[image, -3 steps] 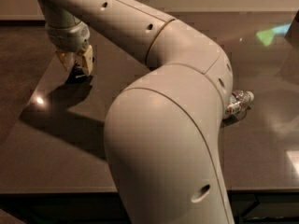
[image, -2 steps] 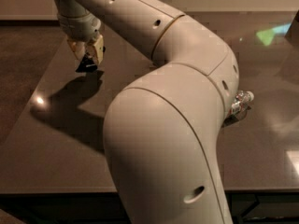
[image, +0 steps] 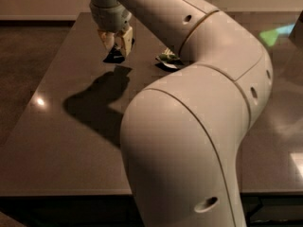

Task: Move rxbar chocolate near green jalapeno chip bag

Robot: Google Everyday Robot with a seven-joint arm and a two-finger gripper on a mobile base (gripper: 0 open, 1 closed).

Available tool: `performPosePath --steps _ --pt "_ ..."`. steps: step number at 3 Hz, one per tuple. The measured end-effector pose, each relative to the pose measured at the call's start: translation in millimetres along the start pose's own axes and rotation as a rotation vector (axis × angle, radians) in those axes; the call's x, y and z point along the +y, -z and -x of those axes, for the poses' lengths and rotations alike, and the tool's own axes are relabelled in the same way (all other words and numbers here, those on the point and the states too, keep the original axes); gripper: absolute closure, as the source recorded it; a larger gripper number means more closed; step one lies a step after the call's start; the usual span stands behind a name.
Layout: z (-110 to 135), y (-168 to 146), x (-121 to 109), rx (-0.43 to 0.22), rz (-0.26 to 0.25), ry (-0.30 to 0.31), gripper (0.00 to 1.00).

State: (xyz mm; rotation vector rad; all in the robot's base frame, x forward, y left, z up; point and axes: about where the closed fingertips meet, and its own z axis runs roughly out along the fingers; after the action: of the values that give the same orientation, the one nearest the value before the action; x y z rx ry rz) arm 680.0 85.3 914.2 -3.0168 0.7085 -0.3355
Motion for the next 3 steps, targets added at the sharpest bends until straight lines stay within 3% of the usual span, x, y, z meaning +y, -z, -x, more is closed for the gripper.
performPosePath --steps 1,3 --pt "-22 -4 33 0.016 0.034 -0.063 1.0" --pt "-37 -26 73 0.0 0.107 -0.103 0.59"
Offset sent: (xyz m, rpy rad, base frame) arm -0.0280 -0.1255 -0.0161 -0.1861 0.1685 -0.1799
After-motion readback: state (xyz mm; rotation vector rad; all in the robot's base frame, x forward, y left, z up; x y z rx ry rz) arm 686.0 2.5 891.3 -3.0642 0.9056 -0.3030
